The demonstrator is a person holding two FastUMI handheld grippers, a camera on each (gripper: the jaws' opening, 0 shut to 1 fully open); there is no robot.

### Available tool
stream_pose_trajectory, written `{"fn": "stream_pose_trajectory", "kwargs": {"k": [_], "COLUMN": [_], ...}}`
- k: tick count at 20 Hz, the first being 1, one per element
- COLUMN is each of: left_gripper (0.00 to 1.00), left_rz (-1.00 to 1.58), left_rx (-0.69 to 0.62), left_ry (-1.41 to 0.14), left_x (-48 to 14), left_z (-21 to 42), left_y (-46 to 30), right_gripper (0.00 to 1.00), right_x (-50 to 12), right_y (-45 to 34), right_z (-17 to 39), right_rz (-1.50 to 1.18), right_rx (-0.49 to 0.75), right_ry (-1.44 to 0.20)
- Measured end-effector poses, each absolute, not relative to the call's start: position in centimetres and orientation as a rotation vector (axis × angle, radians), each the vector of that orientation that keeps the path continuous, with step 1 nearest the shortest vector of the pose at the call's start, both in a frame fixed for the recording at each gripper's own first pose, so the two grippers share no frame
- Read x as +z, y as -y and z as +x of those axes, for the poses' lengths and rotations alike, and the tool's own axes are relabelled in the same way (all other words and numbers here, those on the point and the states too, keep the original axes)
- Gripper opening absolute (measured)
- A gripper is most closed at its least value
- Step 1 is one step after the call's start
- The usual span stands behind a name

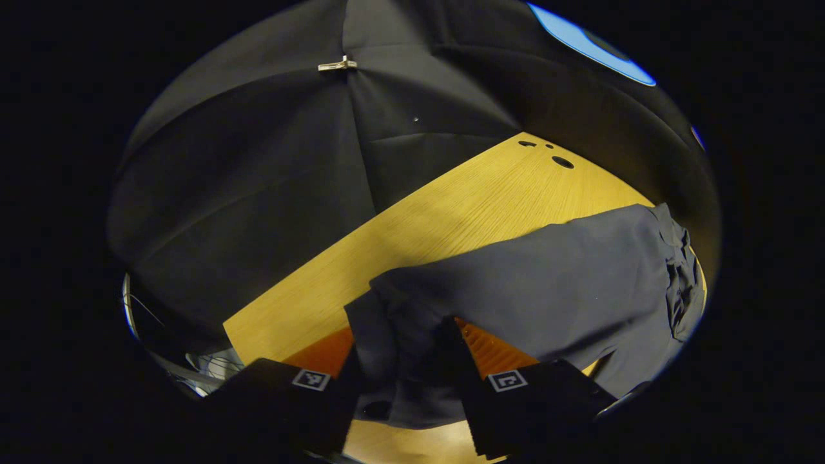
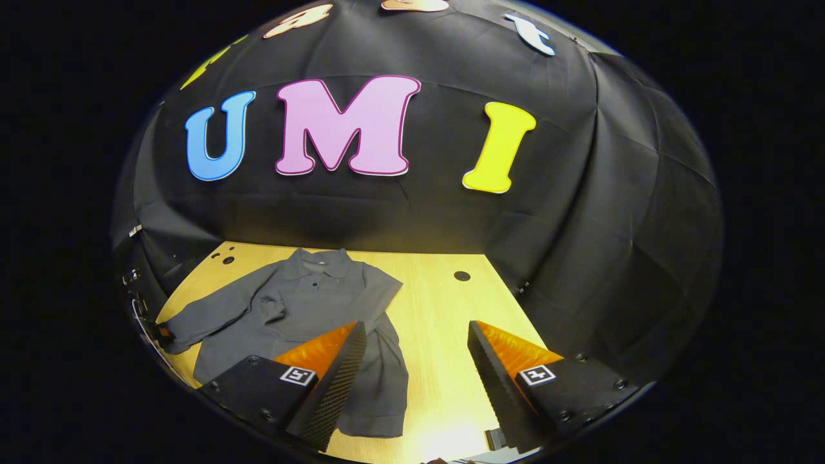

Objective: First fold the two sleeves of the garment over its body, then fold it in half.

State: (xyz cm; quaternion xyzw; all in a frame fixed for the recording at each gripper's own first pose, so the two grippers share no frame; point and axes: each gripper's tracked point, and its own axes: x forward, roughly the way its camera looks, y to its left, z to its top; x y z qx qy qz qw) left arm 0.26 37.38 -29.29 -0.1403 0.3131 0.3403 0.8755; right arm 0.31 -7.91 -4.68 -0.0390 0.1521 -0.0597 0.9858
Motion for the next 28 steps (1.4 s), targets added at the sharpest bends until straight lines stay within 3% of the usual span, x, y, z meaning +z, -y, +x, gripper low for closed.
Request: {"fn": "stream_pose_trajectory", "kwargs": {"k": [2, 5, 7, 13, 18, 23, 28], "left_gripper": [0.55, 0.14, 0.06, 0.06, 0.05, 0.05, 0.05], "left_rz": [-0.285, -0.275, -0.273, -0.230, -0.220, -0.167, -0.195], "left_rx": [0.684, 0.668, 0.666, 0.652, 0.579, 0.427, 0.240], "left_ry": [-0.658, -0.664, -0.678, -0.566, -0.448, -0.352, -0.330], "left_x": [-29.2, -29.0, -28.6, -21.1, -12.7, -6.1, -4.2], "left_z": [0.9, 1.6, 1.7, 3.7, 9.1, 16.6, 23.5], "left_y": [-36.9, -36.5, -36.1, -34.9, -31.2, -24.4, -13.7], "right_gripper": [0.98, 0.98, 0.98, 0.98, 0.98, 0.98, 0.98], "right_x": [-4.9, -5.3, -5.4, -5.4, -6.5, -7.0, -7.7], "right_y": [7.7, 7.9, 8.2, 9.7, 11.6, 13.5, 14.8], "right_z": [0.1, 0.7, 1.4, 3.7, 5.1, 5.9, 6.0], "right_rz": [-0.078, -0.077, -0.077, -0.090, -0.082, -0.065, -0.049], "right_rx": [-0.112, -0.100, -0.086, -0.058, -0.039, -0.044, -0.050], "right_ry": [-0.306, -0.307, -0.307, -0.296, -0.311, -0.320, -0.324]}}
